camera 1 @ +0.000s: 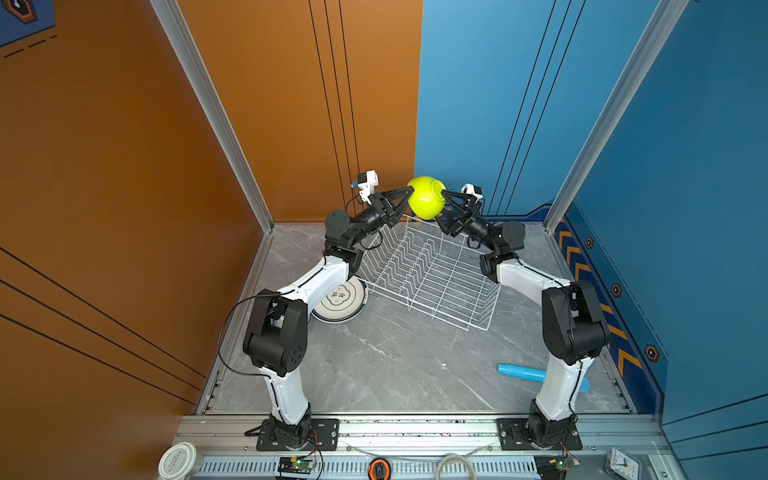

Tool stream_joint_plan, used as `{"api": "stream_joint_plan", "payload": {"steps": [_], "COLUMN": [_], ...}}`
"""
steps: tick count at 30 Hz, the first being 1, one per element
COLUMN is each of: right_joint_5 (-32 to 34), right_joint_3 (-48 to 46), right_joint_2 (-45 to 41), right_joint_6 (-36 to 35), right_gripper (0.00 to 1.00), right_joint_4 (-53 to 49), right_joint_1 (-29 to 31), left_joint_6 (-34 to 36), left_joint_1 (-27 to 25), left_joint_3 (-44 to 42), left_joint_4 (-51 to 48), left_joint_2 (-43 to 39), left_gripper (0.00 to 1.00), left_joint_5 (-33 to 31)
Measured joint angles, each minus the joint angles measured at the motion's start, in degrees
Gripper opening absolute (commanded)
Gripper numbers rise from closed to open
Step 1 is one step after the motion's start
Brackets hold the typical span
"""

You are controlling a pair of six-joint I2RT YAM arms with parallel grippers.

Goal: Unload the mixed dishes from the dish rack
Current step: 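Close the left gripper on the green bowl and open the right gripper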

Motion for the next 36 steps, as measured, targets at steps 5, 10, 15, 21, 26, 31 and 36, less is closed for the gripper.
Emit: {"api": "stream_joint_plan", "payload": {"steps": [5,10,15,21,26,31,36], "right_joint_5": [-0.9,-3.1,-3.4,-3.6,-4.5,-4.9,-4.9], "right_joint_3": [0.0,-0.1,-0.1,-0.8,-1.4,-1.6,-1.7], "right_joint_2": [1.9,2.4,2.8,2.8,2.9,2.9,2.9], "right_joint_6": [3.0,2.9,2.8,2.3,0.6,-0.8,-1.7], "right_gripper": [0.78,0.89,0.91,1.0,1.0,1.0,1.0], "right_joint_4": [4.0,4.0,3.8,3.1,1.7,0.3,-0.6], "right_joint_1": [0.1,0.7,0.7,0.6,0.6,0.6,0.6], "left_joint_6": [5.1,9.0,10.1,11.1,12.1,12.4,12.6], "left_joint_1": [0.0,-0.5,-0.6,-0.7,-0.6,-0.4,-0.4], "left_joint_3": [-1.2,-2.1,-2.3,-2.3,-2.8,-3.3,-3.4], "left_joint_4": [-7.6,-11.5,-12.1,-12.3,-13.6,-14.3,-14.7], "left_joint_2": [-3.4,-5.1,-5.1,-5.2,-5.2,-5.2,-5.2], "left_gripper": [0.0,0.0,0.0,0.0,0.0,0.0,0.0], "left_joint_5": [0.3,1.1,1.2,1.5,1.4,1.4,1.3]}}
